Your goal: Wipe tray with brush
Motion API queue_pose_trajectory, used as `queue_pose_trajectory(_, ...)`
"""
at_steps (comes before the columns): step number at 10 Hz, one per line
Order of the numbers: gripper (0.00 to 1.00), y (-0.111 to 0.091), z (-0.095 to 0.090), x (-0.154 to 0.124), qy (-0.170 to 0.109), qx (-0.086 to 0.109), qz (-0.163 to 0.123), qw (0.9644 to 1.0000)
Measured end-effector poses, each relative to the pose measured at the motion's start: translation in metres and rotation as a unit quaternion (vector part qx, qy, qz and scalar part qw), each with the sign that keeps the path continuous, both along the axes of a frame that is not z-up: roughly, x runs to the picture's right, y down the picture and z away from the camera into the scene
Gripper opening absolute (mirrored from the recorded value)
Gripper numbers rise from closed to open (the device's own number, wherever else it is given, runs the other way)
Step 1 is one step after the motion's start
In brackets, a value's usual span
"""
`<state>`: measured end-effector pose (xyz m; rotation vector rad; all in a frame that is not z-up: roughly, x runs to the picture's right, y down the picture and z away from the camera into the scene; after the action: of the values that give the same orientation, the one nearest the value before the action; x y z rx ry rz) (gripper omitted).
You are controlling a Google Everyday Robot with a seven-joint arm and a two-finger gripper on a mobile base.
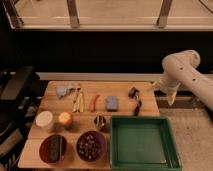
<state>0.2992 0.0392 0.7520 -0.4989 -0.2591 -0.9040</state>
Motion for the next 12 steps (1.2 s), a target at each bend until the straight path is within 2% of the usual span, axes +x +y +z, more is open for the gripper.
queue_pose_trajectory(1, 0.79, 0.001, 0.004, -0.004, -0.033, 0.004, -0.031, 0.999)
queue_pose_trajectory(3, 0.79, 0.011, 0.025, -0.018, -0.092, 0.015, -0.088, 0.9917)
queue_pose_trajectory(4, 0.79, 0.014, 0.036, -0.022, -0.1, 0.024, -0.09, 0.9906)
queue_pose_trajectory(6, 0.79, 0.016, 0.059, -0.032, -0.087, 0.069, -0.083, 0.9904)
queue_pose_trajectory(8, 0.79, 0.011, 0.085, -0.049, -0.087, 0.094, -0.08, 0.9886)
queue_pose_trajectory(9, 0.79, 0.007, 0.098, -0.056, -0.088, 0.099, -0.078, 0.9881)
queue_pose_trajectory(10, 0.79, 0.006, 0.11, -0.063, -0.089, 0.096, -0.079, 0.9883)
queue_pose_trajectory(12, 0.79, 0.007, 0.111, -0.062, -0.088, 0.095, -0.076, 0.9887)
